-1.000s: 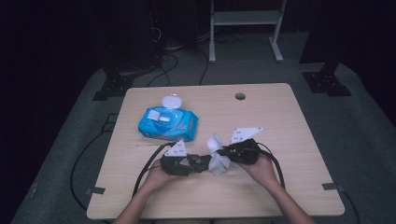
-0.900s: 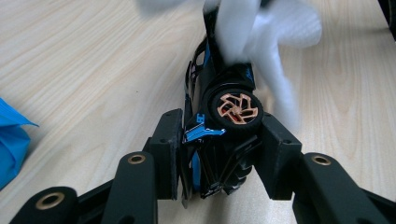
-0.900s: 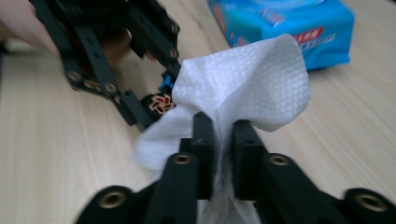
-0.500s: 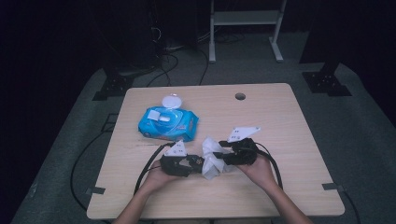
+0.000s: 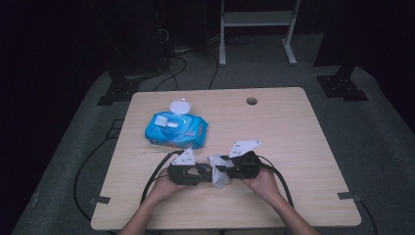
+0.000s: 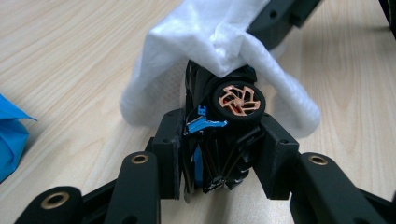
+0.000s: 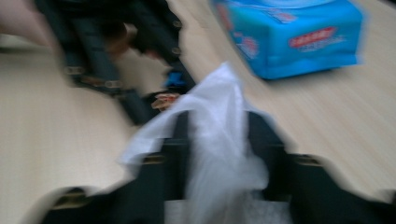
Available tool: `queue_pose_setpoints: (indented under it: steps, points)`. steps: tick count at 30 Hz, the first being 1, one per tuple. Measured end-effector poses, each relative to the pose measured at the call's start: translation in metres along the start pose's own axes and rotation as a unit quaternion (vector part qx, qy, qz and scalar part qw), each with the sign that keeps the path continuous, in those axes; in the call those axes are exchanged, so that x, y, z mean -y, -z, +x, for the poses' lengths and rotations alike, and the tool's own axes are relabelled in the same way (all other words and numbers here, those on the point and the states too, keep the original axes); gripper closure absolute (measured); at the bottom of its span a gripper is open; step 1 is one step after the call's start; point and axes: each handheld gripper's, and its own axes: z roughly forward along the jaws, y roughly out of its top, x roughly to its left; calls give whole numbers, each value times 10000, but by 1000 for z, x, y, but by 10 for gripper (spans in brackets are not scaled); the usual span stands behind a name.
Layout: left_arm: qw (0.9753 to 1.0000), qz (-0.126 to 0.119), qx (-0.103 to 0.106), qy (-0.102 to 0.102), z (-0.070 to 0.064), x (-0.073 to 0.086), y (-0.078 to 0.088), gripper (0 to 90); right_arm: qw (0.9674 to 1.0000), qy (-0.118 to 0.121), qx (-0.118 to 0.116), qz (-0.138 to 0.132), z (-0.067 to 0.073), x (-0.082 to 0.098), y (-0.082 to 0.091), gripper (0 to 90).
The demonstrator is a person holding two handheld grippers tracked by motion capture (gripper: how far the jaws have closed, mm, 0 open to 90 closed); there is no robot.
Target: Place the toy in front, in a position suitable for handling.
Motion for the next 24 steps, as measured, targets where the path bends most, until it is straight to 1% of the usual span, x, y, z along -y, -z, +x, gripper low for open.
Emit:
queue_pose_setpoints:
  steps: [1,2,3,4,5,6,7,8,9,10,13,15,16,17,18,20,21,22,23,24]
  points:
    - [10000,0,0,0,0,0,0,573,9999,-37,-142,-37,-1,1,0,695]
    - [10000,-1,-21,-45,-1,0,-1,571,9998,-94,-187,-72,-2,3,0,721]
    - [10000,-1,-21,-45,-1,0,-1,572,9998,-94,-187,-72,-2,3,0,721]
    - [10000,-3,-28,-47,-2,0,-1,571,9991,-208,-320,-162,-7,7,2,761]
    - [10000,-3,-30,-41,-2,0,0,571,9991,-208,-320,-162,-7,7,2,761]
    - [10000,-6,-37,-29,-2,0,0,575,9981,-386,-444,-180,-13,9,4,809]
    - [10000,-10,-32,-5,-2,0,-1,575,9981,-386,-444,-180,-13,9,4,809]
    - [10000,-29,-51,-1,-2,0,-1,576,9979,-440,-452,-170,-14,9,6,827]
    - [10000,-29,-51,-1,-2,0,-1,577,9979,-440,-452,-170,-14,9,6,827]
    - [10000,-37,-47,-20,-3,0,-2,577,9987,-320,-368,-147,-10,6,5,838]
    - [10000,-13,-46,-62,-4,-1,-3,578,9984,-241,-481,-196,-1,-2,0,838]
    - [10000,-10,-44,-48,-5,-2,-4,578,9978,-229,-569,-238,4,-8,-6,838]
    - [9999,12,-55,-94,-6,-2,-4,578,9976,-212,-620,-227,6,-11,-10,838]
    - [9999,12,-55,-94,-6,-2,-4,578,9976,-176,-649,-162,8,-12,-14,838]
    - [9999,3,-58,-91,-6,-2,-4,579,9981,-118,-594,-93,10,-13,-17,837]
    - [9999,-14,-58,-96,-7,-1,-4,579,9983,-90,-574,-67,10,-13,-18,837]
    - [9999,-20,-65,-90,-7,-1,-3,579,9980,-148,-603,-72,7,-12,-17,837]
    - [9999,-19,-69,-108,-7,-1,-4,579,9981,-211,-577,-98,4,-10,-13,837]
    - [9999,-15,-66,-115,-7,-1,-3,579,9986,-235,-460,-75,1,-7,-10,838]
    - [9999,-15,-65,-118,-7,-1,-3,579,9987,-305,-399,-61,-3,-5,-7,838]
